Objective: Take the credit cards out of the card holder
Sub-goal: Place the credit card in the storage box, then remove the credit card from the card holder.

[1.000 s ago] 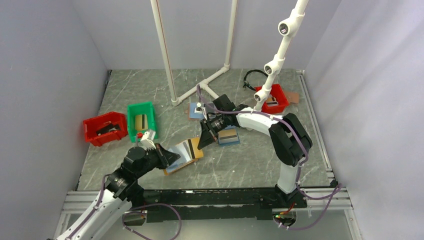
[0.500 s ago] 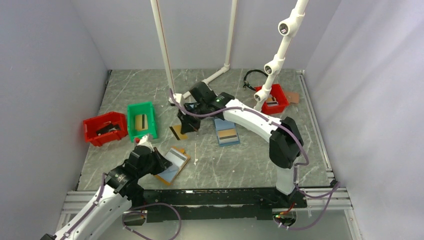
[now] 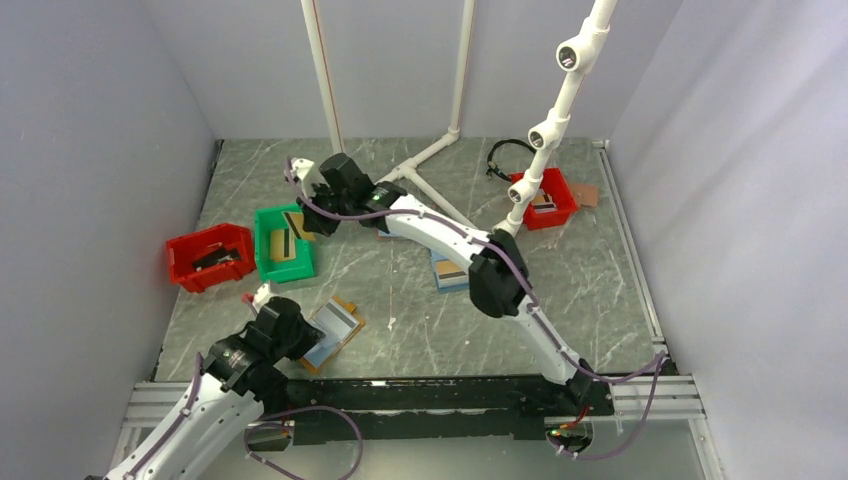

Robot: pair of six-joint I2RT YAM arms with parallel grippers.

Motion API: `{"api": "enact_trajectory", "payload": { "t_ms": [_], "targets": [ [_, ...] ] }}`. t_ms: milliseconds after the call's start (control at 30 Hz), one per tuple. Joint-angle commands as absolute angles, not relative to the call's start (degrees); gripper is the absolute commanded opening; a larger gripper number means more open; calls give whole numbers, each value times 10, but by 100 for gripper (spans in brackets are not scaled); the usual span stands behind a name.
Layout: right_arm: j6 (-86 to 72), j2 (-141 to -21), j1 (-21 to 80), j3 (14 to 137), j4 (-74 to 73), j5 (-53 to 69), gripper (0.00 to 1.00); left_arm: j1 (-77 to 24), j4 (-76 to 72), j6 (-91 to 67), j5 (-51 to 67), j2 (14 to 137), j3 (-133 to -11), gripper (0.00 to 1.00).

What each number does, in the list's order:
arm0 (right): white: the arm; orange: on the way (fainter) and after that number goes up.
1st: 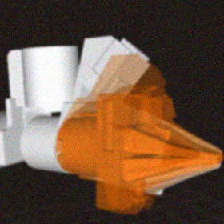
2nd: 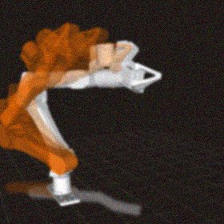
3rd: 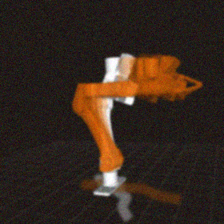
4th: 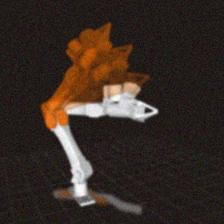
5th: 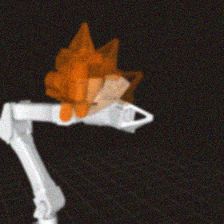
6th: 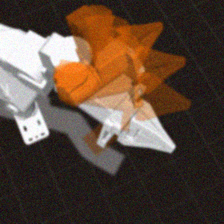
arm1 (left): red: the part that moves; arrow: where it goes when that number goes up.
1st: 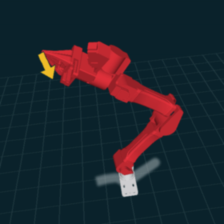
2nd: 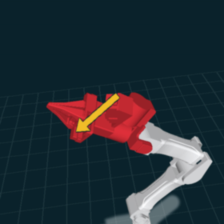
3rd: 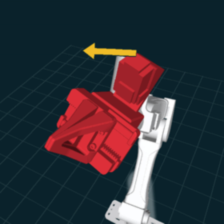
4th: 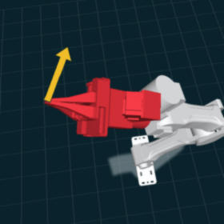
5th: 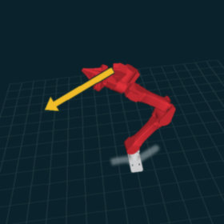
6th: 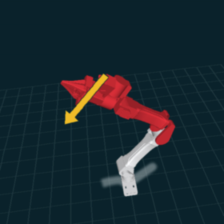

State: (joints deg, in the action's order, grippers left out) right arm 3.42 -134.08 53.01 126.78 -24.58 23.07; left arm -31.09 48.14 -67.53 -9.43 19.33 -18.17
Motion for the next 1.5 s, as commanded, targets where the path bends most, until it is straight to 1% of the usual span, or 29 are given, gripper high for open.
{"api": "enact_trajectory", "payload": {
  "t_ms": [0,133,167,300,333,400,533,633,733,833,933,1067,1133,1200,1300,1367,1467],
  "targets": [
    [-30,-1398,555,1394,-186,167,0,-309,510,-715,-132,213,-208,0],
    [-35,-1432,566,1414,-163,152,0,-309,505,-707,-127,209,-208,0],
    [-36,-1436,568,1412,-159,150,5,-309,502,-704,-124,206,-205,0],
    [-25,-1444,570,1402,-152,108,43,-309,491,-689,-112,191,-202,0],
    [-16,-1442,570,1404,-153,92,50,-309,486,-683,-105,189,-201,0],
    [-6,-1426,566,1406,-161,82,56,-309,465,-658,-83,186,-199,0],
    [43,-1348,558,1363,-194,111,58,-309,405,-598,-20,181,-193,0],
    [100,-1257,546,1292,-259,208,60,-309,345,-560,24,183,-189,0],
    [187,-1164,531,1202,-351,339,63,-309,267,-529,83,209,-178,0],
    [264,-1059,510,1064,-410,403,65,-309,168,-508,159,286,-167,0],
    [317,-968,492,919,-433,424,65,-311,82,-494,205,378,-172,0],
    [313,-886,476,744,-393,456,65,-323,-8,-476,230,497,-197,0],
    [298,-864,474,684,-363,455,65,-334,-33,-465,236,554,-220,0],
    [268,-853,469,650,-322,441,65,-354,-37,-457,235,602,-242,0],
    [206,-874,460,619,-266,429,64,-381,-32,-457,214,650,-256,0],
    [169,-904,456,611,-247,420,63,-390,-33,-474,199,660,-245,0],
    [127,-938,453,613,-227,411,63,-396,-27,-512,168,642,-208,0]
  ]
}}
